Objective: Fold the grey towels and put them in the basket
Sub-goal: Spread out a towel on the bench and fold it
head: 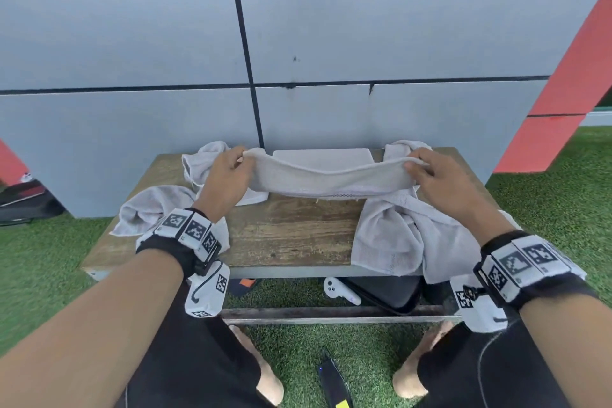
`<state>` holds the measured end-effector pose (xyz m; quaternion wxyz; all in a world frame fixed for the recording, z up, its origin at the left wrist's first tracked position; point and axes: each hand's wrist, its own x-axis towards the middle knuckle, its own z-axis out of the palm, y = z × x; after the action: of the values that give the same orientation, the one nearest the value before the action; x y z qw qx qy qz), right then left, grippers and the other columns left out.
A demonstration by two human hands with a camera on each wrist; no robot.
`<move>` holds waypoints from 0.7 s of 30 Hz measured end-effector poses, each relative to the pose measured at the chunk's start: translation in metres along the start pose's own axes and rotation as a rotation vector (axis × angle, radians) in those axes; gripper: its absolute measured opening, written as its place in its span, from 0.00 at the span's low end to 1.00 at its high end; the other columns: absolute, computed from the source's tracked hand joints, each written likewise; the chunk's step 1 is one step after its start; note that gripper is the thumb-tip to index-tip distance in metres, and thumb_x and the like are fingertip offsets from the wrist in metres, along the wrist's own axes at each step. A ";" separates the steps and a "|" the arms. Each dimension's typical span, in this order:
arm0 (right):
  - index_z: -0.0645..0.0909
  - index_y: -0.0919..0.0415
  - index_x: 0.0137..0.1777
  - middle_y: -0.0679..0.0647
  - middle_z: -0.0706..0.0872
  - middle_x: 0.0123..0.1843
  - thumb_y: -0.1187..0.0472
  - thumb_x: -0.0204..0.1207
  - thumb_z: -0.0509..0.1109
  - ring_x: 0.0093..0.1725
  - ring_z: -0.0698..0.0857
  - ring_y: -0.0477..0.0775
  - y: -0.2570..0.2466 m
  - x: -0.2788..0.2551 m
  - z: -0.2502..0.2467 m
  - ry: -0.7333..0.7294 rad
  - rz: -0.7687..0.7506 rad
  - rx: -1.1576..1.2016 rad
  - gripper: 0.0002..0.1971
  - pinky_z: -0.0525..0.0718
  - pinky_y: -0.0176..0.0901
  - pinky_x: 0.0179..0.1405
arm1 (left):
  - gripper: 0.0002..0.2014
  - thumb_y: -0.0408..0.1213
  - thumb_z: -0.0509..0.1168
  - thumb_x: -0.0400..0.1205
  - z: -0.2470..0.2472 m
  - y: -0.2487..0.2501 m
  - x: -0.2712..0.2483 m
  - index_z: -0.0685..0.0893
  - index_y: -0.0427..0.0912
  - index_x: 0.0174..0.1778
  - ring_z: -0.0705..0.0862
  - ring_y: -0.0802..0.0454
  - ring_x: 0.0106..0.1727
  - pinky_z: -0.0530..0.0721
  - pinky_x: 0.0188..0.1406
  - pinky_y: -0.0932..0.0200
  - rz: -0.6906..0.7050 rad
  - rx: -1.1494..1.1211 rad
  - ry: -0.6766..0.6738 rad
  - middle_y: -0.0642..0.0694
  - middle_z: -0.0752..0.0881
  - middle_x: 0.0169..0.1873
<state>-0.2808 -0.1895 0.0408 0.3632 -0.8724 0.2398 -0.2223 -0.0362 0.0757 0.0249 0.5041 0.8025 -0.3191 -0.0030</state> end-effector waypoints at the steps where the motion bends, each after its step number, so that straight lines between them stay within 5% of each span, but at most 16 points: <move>1: 0.81 0.65 0.52 0.60 0.79 0.36 0.61 0.88 0.63 0.37 0.75 0.55 -0.001 -0.002 -0.001 -0.016 0.010 0.008 0.08 0.69 0.31 0.32 | 0.19 0.31 0.56 0.88 -0.001 -0.002 0.000 0.66 0.48 0.30 0.64 0.62 0.27 0.63 0.31 0.62 -0.020 -0.014 -0.018 0.52 0.66 0.29; 4: 0.82 0.64 0.55 0.73 0.84 0.46 0.60 0.89 0.63 0.39 0.80 0.58 -0.005 -0.004 -0.003 -0.059 0.036 0.069 0.08 0.77 0.41 0.40 | 0.17 0.32 0.56 0.88 -0.004 -0.003 -0.002 0.73 0.48 0.31 0.69 0.55 0.34 0.68 0.37 0.57 -0.077 -0.067 -0.062 0.50 0.71 0.30; 8: 0.82 0.63 0.56 0.71 0.85 0.49 0.60 0.89 0.62 0.47 0.87 0.73 -0.008 0.001 -0.003 -0.070 0.066 0.081 0.09 0.84 0.39 0.38 | 0.12 0.39 0.57 0.85 -0.008 -0.009 -0.002 0.80 0.36 0.41 0.75 0.49 0.38 0.76 0.42 0.52 -0.161 -0.068 -0.111 0.43 0.75 0.34; 13: 0.82 0.60 0.53 0.73 0.83 0.54 0.57 0.89 0.62 0.55 0.86 0.74 0.003 0.010 0.004 -0.147 0.122 0.118 0.09 0.92 0.60 0.53 | 0.11 0.38 0.58 0.88 -0.007 -0.019 0.003 0.76 0.39 0.42 0.78 0.46 0.37 0.77 0.44 0.50 -0.226 0.040 -0.193 0.41 0.77 0.34; 16: 0.79 0.68 0.57 0.74 0.81 0.58 0.57 0.90 0.61 0.52 0.86 0.71 0.004 0.012 0.006 -0.233 0.151 0.107 0.13 0.92 0.45 0.47 | 0.16 0.41 0.59 0.86 -0.008 -0.029 0.005 0.80 0.29 0.52 0.87 0.34 0.46 0.85 0.59 0.33 -0.332 0.001 -0.273 0.35 0.84 0.44; 17: 0.79 0.71 0.59 0.74 0.82 0.61 0.56 0.90 0.61 0.54 0.88 0.69 0.007 0.013 0.006 -0.301 0.174 0.110 0.15 0.92 0.44 0.46 | 0.14 0.39 0.59 0.87 -0.007 -0.031 0.004 0.81 0.29 0.54 0.87 0.36 0.44 0.85 0.59 0.31 -0.367 -0.011 -0.299 0.37 0.84 0.43; 21: 0.83 0.61 0.62 0.70 0.85 0.62 0.50 0.88 0.63 0.54 0.89 0.74 0.019 0.015 0.006 -0.666 0.308 0.023 0.15 0.86 0.65 0.65 | 0.06 0.32 0.59 0.90 -0.004 -0.027 -0.005 0.79 0.39 0.60 0.89 0.46 0.33 0.89 0.34 0.53 -0.570 -0.087 -0.456 0.44 0.90 0.35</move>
<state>-0.2701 -0.2068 0.0262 0.4602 -0.8466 0.2344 0.1285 -0.0252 0.0896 0.0030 0.4325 0.8158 -0.1863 -0.3358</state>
